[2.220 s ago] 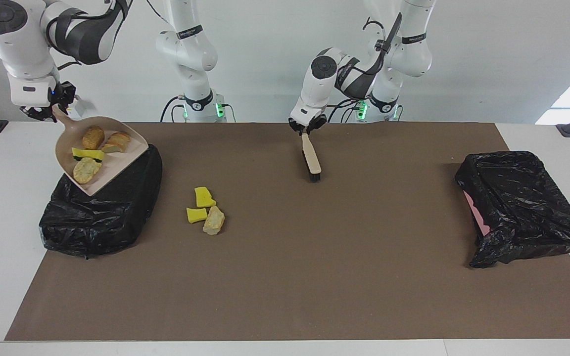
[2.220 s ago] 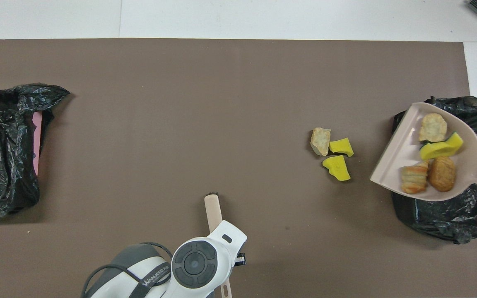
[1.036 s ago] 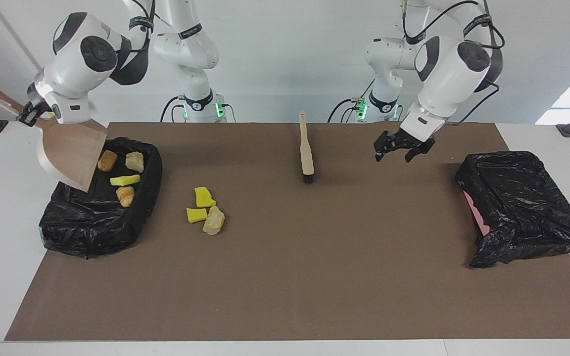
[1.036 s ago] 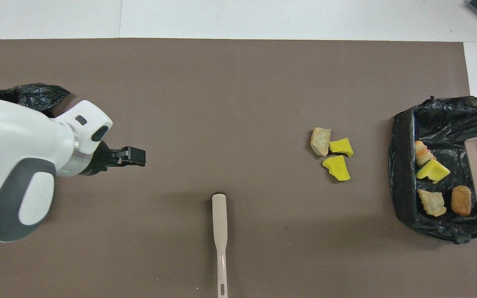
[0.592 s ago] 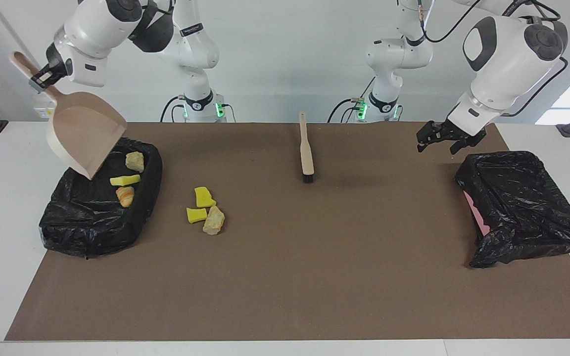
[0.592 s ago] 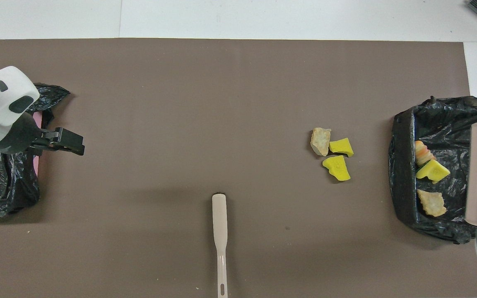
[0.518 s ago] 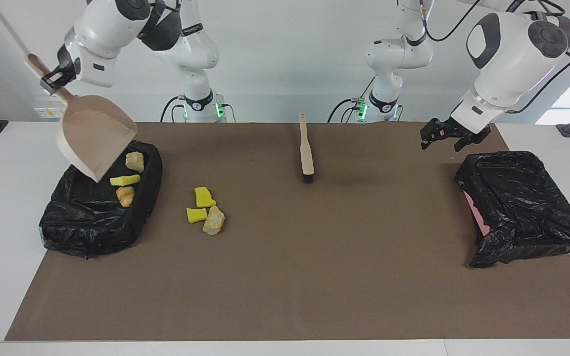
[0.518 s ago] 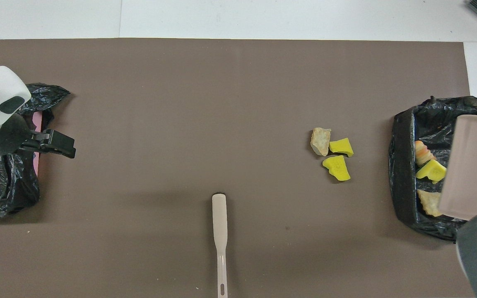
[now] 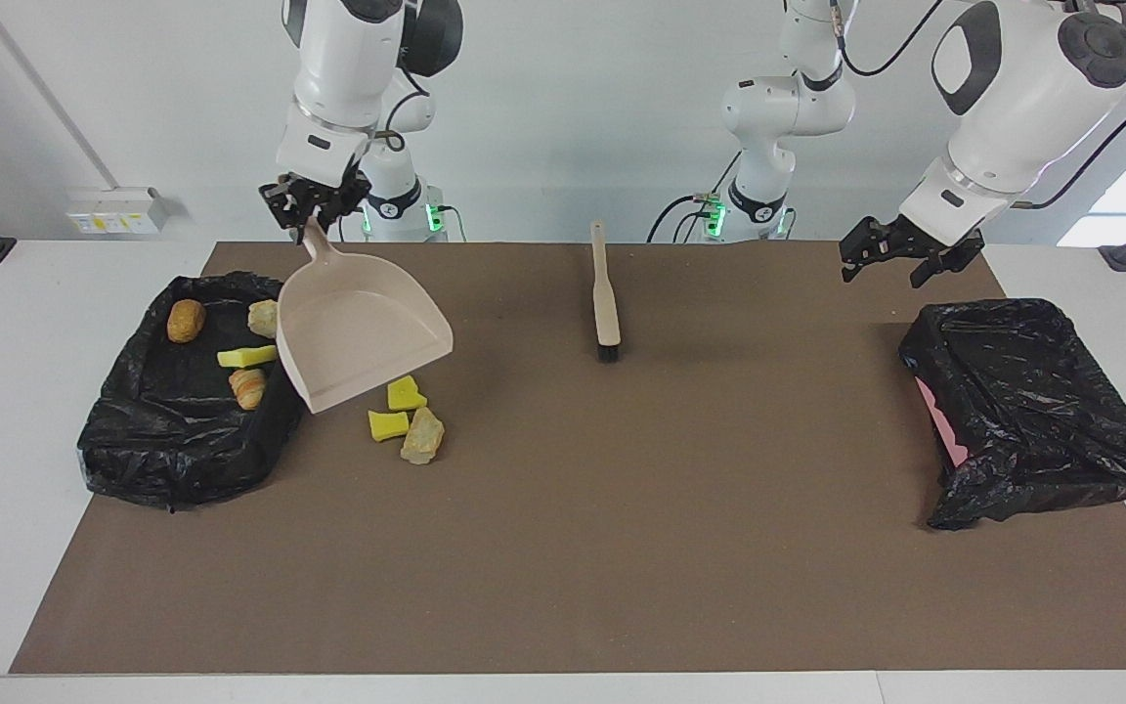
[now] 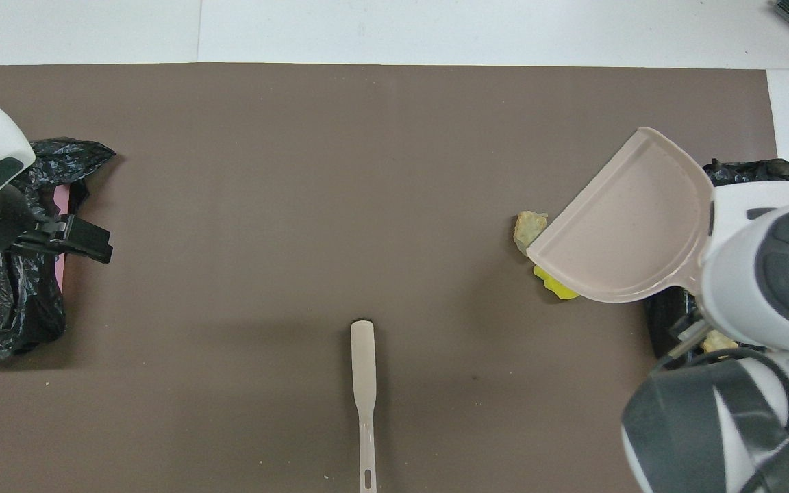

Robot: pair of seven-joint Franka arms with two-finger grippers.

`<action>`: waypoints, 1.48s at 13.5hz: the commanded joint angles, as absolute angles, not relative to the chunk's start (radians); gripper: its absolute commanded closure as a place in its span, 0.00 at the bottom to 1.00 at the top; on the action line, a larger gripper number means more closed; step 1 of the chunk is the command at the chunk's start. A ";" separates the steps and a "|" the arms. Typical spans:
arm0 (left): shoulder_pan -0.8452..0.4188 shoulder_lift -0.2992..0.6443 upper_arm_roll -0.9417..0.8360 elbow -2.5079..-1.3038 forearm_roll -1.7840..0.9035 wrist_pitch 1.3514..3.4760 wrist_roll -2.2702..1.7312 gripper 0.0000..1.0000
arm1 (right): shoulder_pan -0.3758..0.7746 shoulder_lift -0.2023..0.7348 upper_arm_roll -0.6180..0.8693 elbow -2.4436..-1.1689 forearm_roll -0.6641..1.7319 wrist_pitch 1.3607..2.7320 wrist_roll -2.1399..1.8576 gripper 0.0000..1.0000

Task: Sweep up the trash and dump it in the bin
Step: 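Bring the empty dustpan back beside the remaining scraps with the right gripper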

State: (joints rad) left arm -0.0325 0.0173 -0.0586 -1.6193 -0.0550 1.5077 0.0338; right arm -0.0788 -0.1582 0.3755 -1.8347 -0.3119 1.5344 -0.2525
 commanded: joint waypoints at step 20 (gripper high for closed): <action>-0.018 0.032 -0.066 -1.597 -0.034 1.509 0.049 0.00 | 0.253 0.684 0.376 -1.285 -0.154 2.042 0.680 1.00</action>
